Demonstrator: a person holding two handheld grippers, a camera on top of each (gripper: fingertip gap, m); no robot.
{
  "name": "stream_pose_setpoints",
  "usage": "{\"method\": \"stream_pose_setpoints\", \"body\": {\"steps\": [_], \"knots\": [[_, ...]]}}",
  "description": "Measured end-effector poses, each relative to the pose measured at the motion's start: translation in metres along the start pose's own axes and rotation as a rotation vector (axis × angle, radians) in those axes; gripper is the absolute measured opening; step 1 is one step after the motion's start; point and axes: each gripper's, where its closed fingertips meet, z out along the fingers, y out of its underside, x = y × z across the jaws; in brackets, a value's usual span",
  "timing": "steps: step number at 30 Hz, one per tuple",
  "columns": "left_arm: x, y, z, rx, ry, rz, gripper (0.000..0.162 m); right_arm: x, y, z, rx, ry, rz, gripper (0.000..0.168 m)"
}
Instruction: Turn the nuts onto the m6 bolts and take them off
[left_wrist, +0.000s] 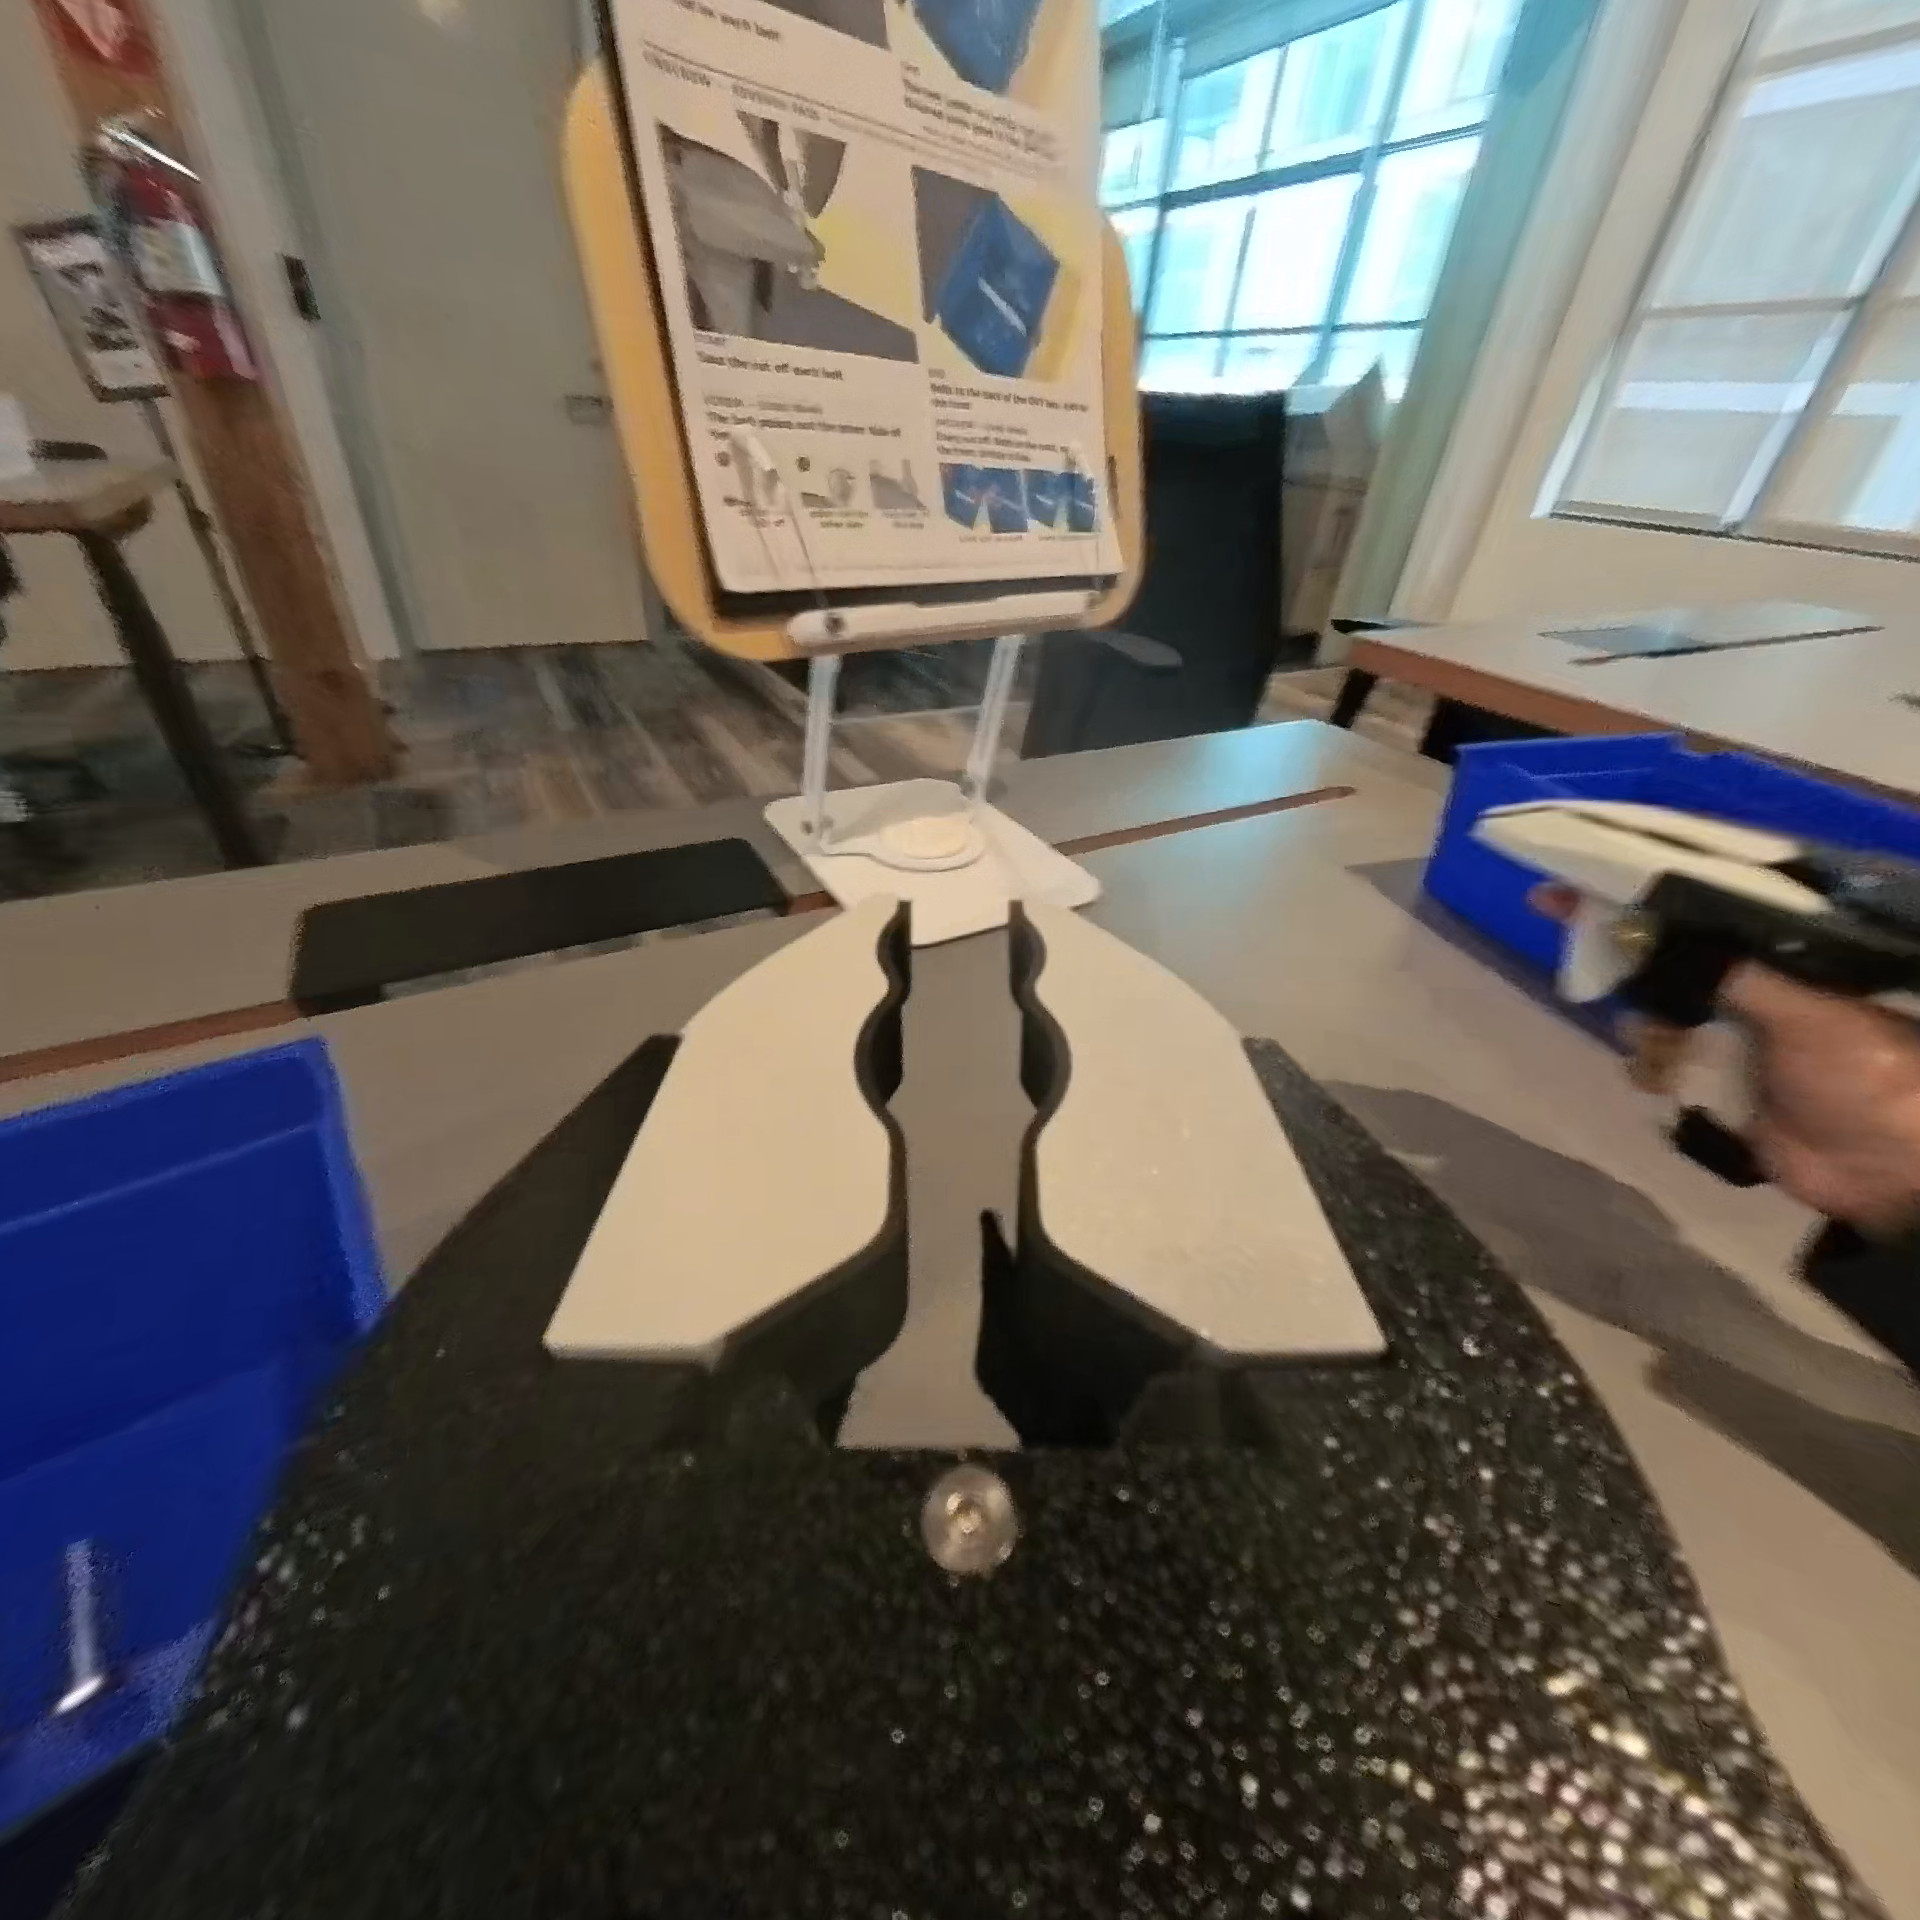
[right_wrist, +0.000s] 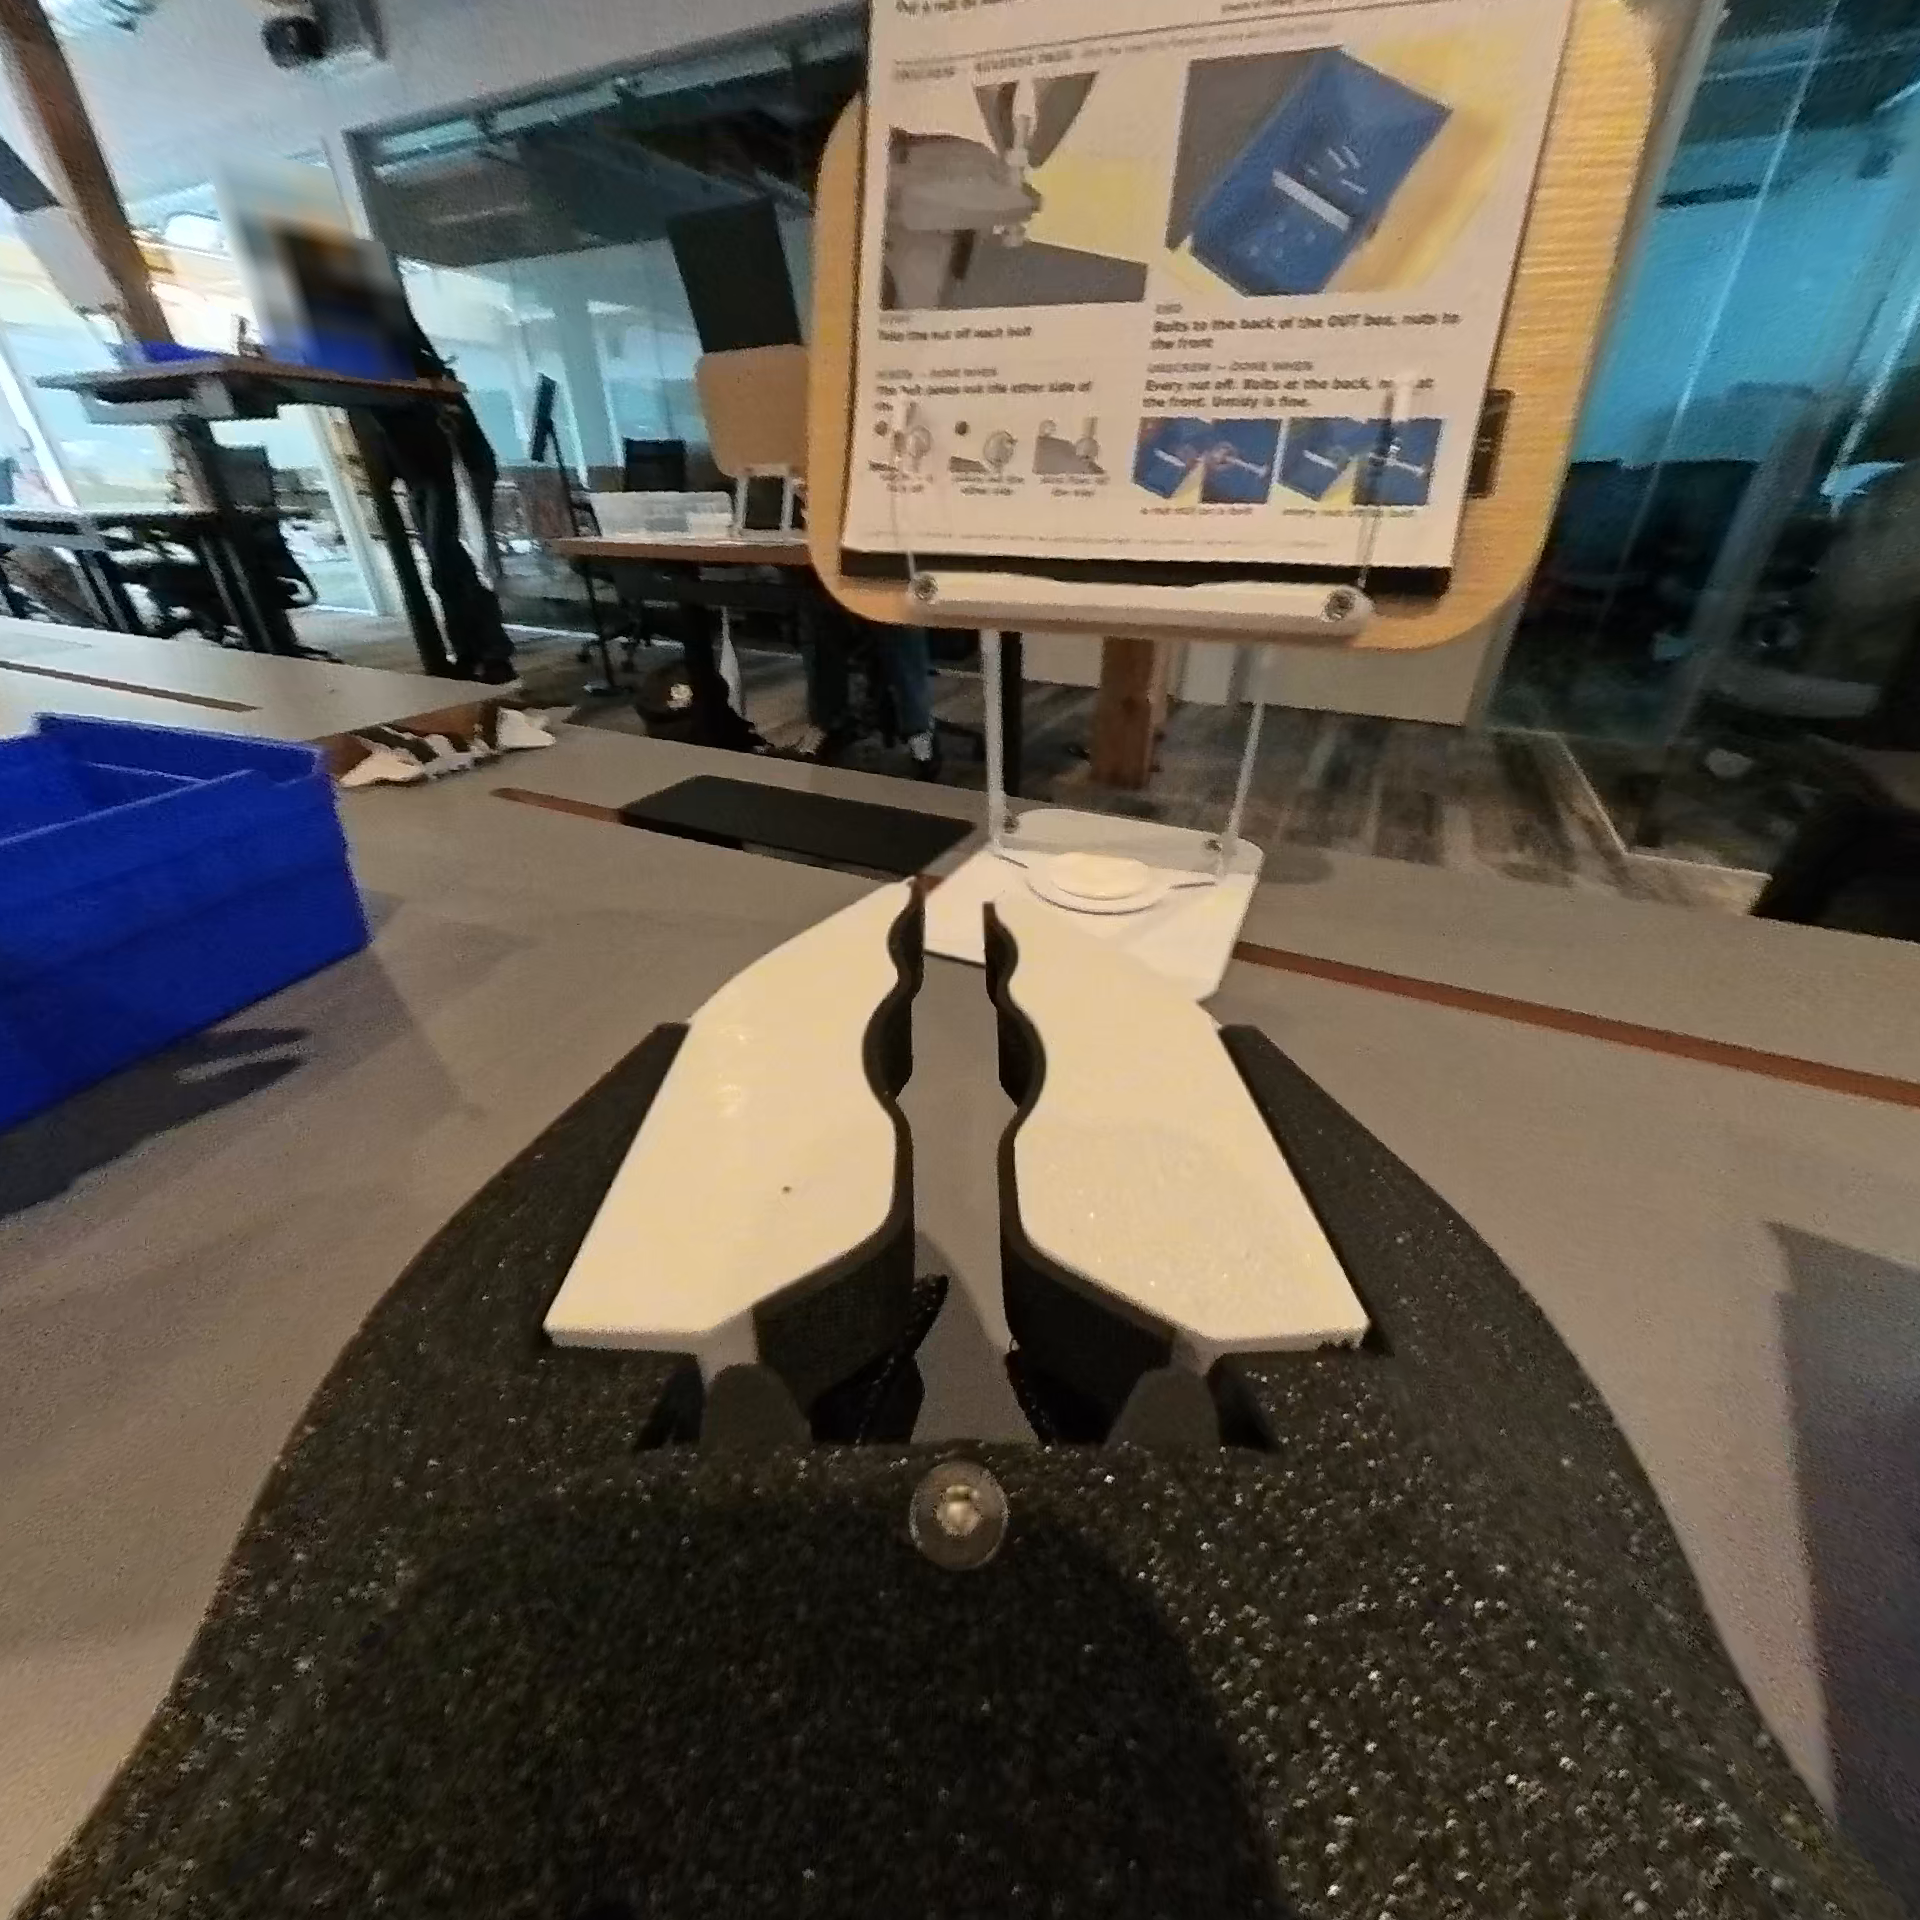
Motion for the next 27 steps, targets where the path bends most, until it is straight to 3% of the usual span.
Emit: {"method": "stream_pose_setpoints", "body": {"steps": [3, 6, 11, 15, 19, 23, 27], "knots": [[-0.006, -0.018, -0.011, -0.037, 0.021, -0.026, 0.035, -0.009, -0.001, 0.003, 0.033, -0.044, 0.035, 0.018], [-0.043, -0.037, -0.028, -0.088, -0.106, 0.025, 0.055, -0.013, 0.008, 0.009, -0.004, -0.071, 0.090, 0.033], [-0.130, -0.051, -0.059, -0.225, -0.364, 0.108, 0.064, -0.017, 0.025, 0.015, -0.080, -0.099, 0.119, 0.038], [-0.174, -0.015, -0.060, -0.505, -0.362, 0.164, 0.061, -0.015, 0.037, 0.019, -0.107, -0.091, 0.123, 0.036], [-0.203, 0.036, -0.054, -0.771, -0.328, 0.204, 0.044, -0.012, 0.045, 0.020, -0.102, -0.083, 0.108, 0.021], [-0.212, 0.084, -0.052, -1.010, -0.280, 0.163, 0.033, -0.011, 0.047, 0.021, -0.091, -0.057, 0.063, 0.018], [-0.211, 0.115, -0.051, -1.148, -0.257, 0.062, 0.027, -0.013, 0.051, 0.023, -0.100, -0.053, 0.023, 0.017]]}}
